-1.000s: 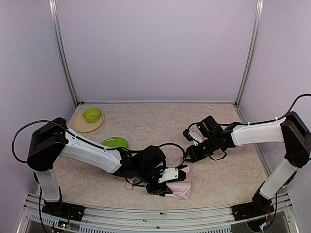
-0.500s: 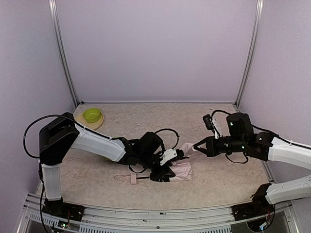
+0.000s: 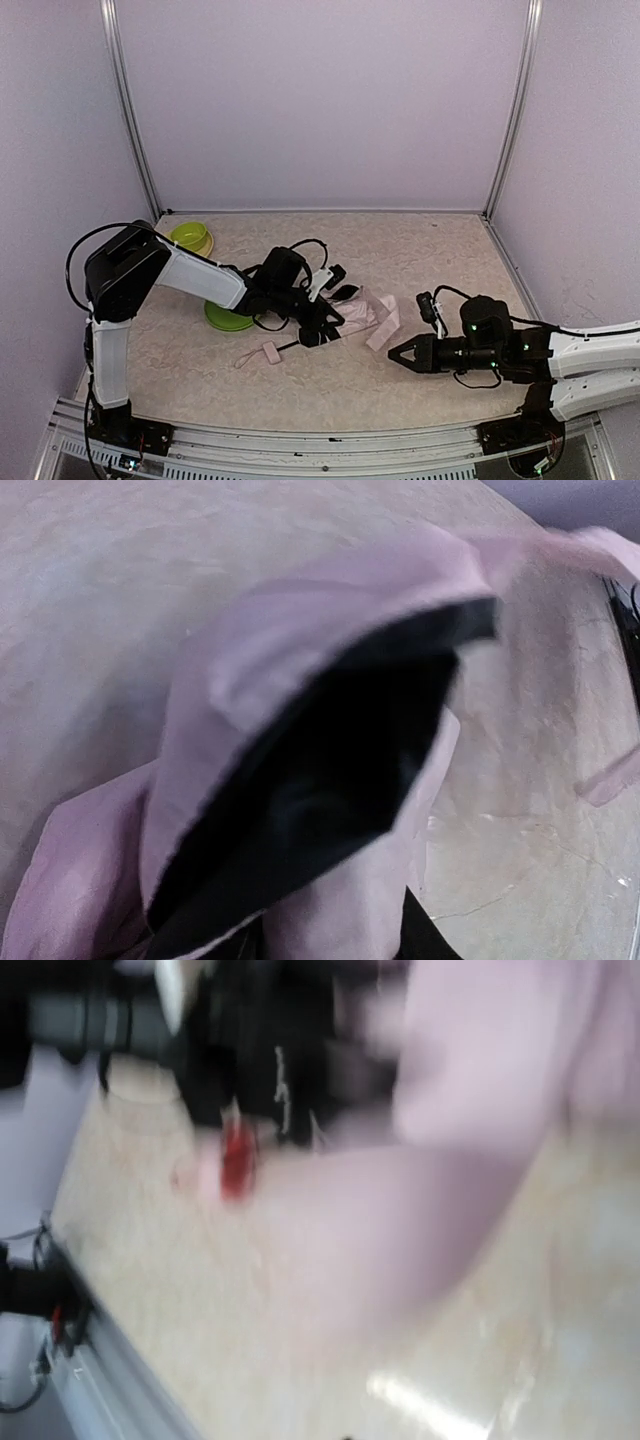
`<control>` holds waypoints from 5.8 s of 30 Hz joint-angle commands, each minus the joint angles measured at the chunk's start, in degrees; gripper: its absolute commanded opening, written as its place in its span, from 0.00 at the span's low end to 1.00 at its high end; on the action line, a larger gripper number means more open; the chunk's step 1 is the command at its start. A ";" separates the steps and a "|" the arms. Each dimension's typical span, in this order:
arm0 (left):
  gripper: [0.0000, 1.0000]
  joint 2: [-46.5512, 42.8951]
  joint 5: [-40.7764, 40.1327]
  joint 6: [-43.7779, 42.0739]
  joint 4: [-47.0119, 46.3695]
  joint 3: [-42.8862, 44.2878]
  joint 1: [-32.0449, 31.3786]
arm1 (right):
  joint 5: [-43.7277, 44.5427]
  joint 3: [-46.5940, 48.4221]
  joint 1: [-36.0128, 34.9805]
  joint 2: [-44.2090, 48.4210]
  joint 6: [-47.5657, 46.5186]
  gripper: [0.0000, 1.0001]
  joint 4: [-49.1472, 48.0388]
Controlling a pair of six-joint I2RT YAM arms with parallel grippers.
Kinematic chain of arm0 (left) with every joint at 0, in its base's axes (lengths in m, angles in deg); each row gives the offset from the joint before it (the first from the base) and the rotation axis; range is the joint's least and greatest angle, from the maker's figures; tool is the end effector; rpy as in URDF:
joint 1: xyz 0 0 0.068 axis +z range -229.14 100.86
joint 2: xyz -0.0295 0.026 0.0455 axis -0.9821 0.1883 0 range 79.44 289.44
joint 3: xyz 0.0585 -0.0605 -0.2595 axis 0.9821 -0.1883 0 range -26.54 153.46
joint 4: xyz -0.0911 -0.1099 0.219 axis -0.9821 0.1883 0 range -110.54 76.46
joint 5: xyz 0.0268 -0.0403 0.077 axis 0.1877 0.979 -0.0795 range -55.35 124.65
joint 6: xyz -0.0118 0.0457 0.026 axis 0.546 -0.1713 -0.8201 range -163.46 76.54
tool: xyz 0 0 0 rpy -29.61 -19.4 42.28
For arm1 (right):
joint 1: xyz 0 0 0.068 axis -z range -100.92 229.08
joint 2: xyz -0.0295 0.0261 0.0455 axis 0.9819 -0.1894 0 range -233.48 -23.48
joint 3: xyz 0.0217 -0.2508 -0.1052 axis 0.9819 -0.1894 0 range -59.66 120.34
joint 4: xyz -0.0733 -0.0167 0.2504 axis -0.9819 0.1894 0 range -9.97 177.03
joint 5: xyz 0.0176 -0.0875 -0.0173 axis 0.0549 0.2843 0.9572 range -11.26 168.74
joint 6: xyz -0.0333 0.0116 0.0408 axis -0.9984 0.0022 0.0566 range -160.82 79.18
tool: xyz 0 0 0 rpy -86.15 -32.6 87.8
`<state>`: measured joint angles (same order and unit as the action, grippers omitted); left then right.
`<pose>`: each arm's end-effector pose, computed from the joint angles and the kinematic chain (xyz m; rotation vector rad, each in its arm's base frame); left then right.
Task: Put away the umbrella
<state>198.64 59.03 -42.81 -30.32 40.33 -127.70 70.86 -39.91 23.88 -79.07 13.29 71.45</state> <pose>0.2698 -0.3280 0.1148 1.1839 2.1033 -0.9117 0.1110 0.1684 0.1864 -0.1194 2.3150 1.2440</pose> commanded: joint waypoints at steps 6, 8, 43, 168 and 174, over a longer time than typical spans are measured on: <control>0.34 1.00 -14.57 -7.90 5.44 -7.44 -1.34 | 1.78 -6.00 -3.54 5.11 7.61 0.24 10.33; 0.34 1.09 -18.21 -10.42 5.70 -8.08 -3.50 | 4.90 -2.80 -3.41 8.90 4.40 0.29 16.34; 0.33 1.27 -19.76 -15.67 4.40 -11.37 -8.05 | -38.80 45.13 32.69 -54.58 -66.76 0.94 20.84; 0.04 -2.74 -17.22 -30.27 -26.61 -26.84 -9.63 | -21.03 -6.13 -8.54 -48.96 -11.38 0.00 -49.76; 0.04 -2.70 -16.70 -30.20 -25.73 -26.38 -9.54 | -19.63 -5.53 -8.83 -43.54 -13.41 0.00 -47.89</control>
<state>192.37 43.03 -73.30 -66.06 15.61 -138.21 52.13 -44.81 15.75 -125.80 0.06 19.93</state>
